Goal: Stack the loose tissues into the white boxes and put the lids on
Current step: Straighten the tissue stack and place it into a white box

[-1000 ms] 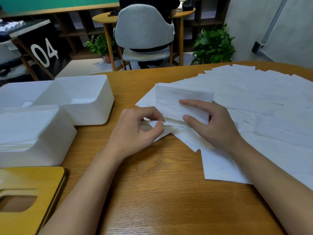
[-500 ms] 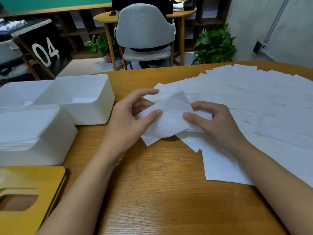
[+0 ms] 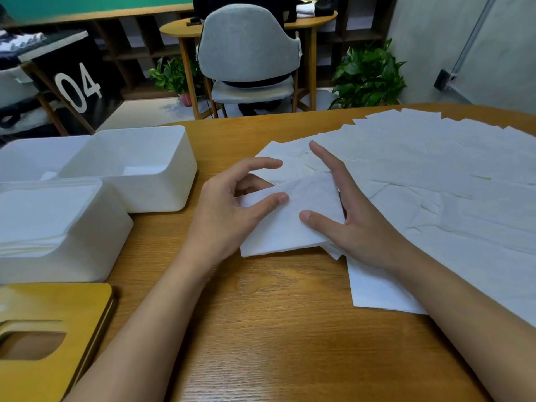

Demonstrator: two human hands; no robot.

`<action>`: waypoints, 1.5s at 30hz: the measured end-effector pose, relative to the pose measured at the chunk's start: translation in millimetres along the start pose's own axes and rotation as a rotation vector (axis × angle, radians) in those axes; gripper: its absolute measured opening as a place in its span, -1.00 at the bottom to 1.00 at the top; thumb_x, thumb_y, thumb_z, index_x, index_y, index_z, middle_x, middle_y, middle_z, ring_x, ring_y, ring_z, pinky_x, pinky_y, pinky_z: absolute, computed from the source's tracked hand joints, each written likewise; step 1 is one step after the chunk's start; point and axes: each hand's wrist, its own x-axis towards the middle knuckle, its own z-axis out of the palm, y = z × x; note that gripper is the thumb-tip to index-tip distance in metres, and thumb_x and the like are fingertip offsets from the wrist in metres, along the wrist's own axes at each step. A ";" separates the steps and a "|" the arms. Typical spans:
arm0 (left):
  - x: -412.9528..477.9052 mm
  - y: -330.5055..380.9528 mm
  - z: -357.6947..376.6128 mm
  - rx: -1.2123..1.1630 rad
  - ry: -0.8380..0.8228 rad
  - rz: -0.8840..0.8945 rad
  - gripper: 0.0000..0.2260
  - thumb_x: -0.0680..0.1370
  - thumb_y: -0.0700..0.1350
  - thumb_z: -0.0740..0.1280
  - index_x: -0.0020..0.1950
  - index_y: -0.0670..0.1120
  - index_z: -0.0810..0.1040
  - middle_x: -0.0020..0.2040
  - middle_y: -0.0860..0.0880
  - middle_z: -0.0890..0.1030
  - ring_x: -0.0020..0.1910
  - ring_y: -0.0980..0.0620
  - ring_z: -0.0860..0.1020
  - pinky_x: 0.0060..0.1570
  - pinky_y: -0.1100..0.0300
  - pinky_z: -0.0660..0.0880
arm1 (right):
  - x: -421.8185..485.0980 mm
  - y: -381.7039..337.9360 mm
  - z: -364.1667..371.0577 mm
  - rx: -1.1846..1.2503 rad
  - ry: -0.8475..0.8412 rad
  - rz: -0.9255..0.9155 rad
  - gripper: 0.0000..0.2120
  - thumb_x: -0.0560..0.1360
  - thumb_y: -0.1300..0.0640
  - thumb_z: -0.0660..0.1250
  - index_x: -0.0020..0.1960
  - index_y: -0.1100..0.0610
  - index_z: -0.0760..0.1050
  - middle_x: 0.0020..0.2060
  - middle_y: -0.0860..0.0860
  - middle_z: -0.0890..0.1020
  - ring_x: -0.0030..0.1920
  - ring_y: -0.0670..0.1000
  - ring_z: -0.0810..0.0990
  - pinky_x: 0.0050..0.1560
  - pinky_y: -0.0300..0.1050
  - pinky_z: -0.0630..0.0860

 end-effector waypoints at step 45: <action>-2.8 -17.1 1.6 0.503 -0.234 0.164 -0.98 0.46 -0.04 0.42 -0.14 0.05 0.61 -0.19 0.17 0.66 -0.15 0.14 0.61 -0.17 0.11 0.50 | 7.6 22.6 -17.7 0.050 0.287 0.087 -0.70 0.61 0.15 0.43 0.30 -0.12 0.67 0.26 -0.28 0.65 0.32 -0.32 0.53 0.38 -0.27 0.46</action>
